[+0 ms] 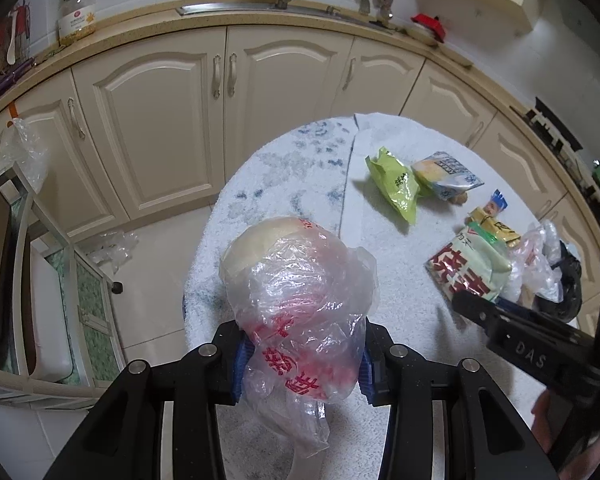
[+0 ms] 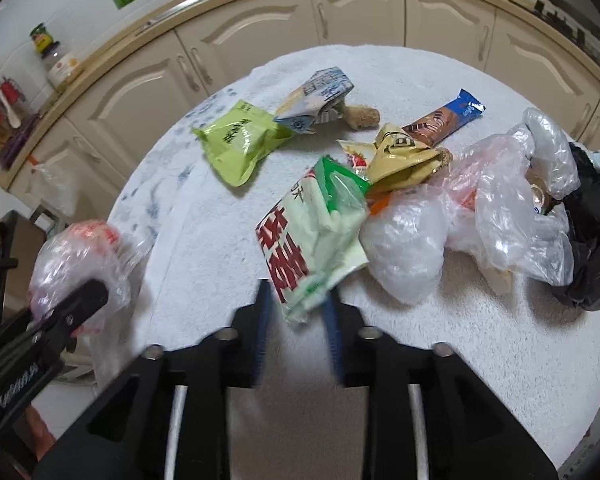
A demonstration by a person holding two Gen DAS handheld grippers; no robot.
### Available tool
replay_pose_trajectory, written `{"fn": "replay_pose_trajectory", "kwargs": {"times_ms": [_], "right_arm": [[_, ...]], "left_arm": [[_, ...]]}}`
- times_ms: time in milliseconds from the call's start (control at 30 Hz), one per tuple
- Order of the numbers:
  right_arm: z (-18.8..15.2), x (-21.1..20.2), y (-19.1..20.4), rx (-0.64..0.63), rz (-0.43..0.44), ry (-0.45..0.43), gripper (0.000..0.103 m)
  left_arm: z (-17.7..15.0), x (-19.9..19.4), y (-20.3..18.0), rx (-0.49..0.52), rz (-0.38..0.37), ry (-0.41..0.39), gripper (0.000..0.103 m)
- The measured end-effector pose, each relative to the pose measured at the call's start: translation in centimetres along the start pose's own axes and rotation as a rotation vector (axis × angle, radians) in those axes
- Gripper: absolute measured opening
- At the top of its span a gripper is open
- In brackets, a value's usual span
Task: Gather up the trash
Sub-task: 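Hold the red-printed bag in the left tool while the right tool grasps the green-white snack bag, then carry the red-printed bag and snack bag in both tools over the blue bin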
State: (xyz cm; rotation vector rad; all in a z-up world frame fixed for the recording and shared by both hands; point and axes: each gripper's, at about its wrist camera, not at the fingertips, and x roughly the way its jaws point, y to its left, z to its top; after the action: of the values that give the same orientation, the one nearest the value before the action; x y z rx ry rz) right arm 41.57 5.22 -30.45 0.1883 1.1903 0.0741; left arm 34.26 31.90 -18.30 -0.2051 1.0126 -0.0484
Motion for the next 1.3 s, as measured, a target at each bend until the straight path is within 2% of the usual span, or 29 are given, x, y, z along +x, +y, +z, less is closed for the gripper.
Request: {"fn": "replay_pose_trajectory", "kwargs": {"times_ms": [33,167,200,233,333,433,533,800,1133,1300], "right_arm": [[0.2,0.3,-0.2,0.016,0.007,-0.003,0.067],[1.1,1.3,-0.9,0.099,0.044,-0.002,0.064],[1.2,1.2,-0.8,0.101,0.025,-0.023,0.058],[1.3,1.1,-0.7,0.092,0.034,-0.031,0.04],[1.4,0.8,-0.3,0.091,0.112,-0.033,0.015],[1.2,-0.3,0.6,0.042,0.029,-0.085,0.015],[1.0,-1.1,0.2,0.056,0.073,-0.088,0.015],[-0.5,-5.1,-1.9,0.066,0.092,-0.149,0.015],[-3.6,-11.9,-8.1,0.151,0.069,-0.255,0.015],[-5.8,-15.1,-12.9,0.232,0.013,-0.309,0.015]], "left_arm": [[0.1,0.2,0.1,-0.002,0.0,0.002,0.039],[0.5,1.3,0.7,-0.017,0.001,0.017,0.039],[0.6,1.5,0.8,-0.019,0.001,0.02,0.039],[0.8,1.8,0.9,-0.019,0.002,0.022,0.039],[1.0,2.2,1.0,-0.02,0.008,0.027,0.039],[1.0,2.1,0.8,-0.019,0.01,0.025,0.039],[0.7,1.8,0.2,-0.007,0.015,0.018,0.039],[-0.3,-0.5,-3.4,0.049,0.004,-0.009,0.039],[-2.7,-3.4,-12.9,0.219,-0.071,-0.032,0.039],[-4.0,-4.3,-17.9,0.316,-0.127,-0.032,0.039]]}}
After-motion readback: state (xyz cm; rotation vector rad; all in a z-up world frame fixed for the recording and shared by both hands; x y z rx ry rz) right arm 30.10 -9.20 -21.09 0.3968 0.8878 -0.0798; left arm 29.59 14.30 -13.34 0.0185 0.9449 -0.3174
